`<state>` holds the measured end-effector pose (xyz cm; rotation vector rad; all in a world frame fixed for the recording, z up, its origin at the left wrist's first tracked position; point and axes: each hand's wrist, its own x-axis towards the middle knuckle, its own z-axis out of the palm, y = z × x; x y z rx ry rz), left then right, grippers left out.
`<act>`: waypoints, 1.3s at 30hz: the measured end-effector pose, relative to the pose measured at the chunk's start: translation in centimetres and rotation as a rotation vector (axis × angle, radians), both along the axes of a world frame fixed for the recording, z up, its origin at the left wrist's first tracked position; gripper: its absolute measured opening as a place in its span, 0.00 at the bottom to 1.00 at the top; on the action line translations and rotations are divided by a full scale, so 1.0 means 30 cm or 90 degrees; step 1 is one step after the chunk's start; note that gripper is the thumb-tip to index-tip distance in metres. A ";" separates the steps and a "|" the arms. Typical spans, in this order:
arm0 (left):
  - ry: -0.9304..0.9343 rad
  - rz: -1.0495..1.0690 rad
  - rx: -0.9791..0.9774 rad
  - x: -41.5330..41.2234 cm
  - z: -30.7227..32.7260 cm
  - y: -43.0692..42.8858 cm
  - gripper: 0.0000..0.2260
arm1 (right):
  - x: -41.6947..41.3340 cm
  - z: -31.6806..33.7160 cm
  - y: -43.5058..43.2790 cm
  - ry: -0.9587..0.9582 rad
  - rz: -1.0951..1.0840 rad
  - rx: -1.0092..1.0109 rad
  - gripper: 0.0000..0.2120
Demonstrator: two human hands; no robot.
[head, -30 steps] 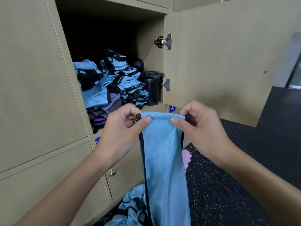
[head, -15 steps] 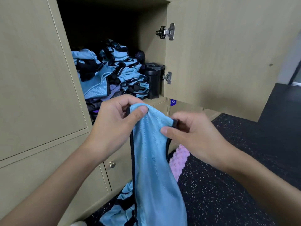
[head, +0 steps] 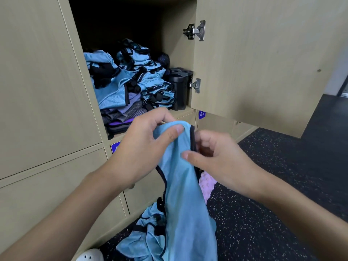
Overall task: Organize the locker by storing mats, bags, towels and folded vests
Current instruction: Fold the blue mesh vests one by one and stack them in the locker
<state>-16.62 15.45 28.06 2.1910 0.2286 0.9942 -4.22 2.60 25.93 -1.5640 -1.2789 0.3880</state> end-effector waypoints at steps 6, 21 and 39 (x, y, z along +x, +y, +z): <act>-0.090 0.071 -0.127 0.001 0.012 0.034 0.06 | 0.000 -0.020 -0.005 -0.026 0.000 -0.040 0.12; -0.033 0.227 -0.023 -0.043 0.063 0.063 0.06 | -0.003 0.000 -0.017 -0.013 0.029 -0.080 0.08; 0.266 -0.035 0.051 -0.042 0.005 0.046 0.09 | 0.016 0.042 -0.029 -0.035 -0.009 -0.056 0.04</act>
